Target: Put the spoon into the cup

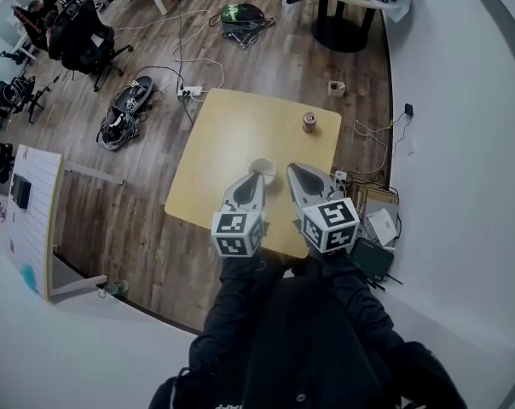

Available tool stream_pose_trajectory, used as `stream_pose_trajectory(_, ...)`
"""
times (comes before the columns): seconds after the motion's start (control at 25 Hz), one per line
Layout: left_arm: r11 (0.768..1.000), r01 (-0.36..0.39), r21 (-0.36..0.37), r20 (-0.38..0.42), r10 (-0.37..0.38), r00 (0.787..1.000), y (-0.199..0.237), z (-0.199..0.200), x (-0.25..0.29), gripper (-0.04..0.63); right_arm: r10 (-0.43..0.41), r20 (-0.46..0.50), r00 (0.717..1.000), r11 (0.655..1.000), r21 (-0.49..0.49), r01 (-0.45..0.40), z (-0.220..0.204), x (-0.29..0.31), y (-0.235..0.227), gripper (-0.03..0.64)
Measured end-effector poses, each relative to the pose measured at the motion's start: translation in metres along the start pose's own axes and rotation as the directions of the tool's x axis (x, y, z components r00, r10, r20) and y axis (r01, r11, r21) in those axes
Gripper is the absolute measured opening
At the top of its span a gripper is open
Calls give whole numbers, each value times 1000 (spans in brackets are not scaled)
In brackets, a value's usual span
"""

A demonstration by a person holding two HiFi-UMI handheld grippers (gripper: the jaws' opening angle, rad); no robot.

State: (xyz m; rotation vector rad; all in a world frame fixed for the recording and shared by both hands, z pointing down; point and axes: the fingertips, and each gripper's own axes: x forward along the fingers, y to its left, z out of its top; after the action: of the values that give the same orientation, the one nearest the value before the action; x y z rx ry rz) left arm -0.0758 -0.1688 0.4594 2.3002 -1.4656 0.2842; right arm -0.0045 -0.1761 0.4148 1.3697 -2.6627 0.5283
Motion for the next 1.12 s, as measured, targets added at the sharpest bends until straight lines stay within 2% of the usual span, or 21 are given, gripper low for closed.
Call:
stream_pose_trajectory(0.44, 999, -13, 32, 26, 12, 1000, -3, 12, -6, 34, 12, 17, 1000, 999, -30, -12, 8, -2, 9, 21)
stream_pose_trajectory(1.12, 999, -3, 53, -1, 4, 1000, -12, 0, 4, 35, 3, -7, 1000, 1000, -27, -4, -3, -6, -4, 21)
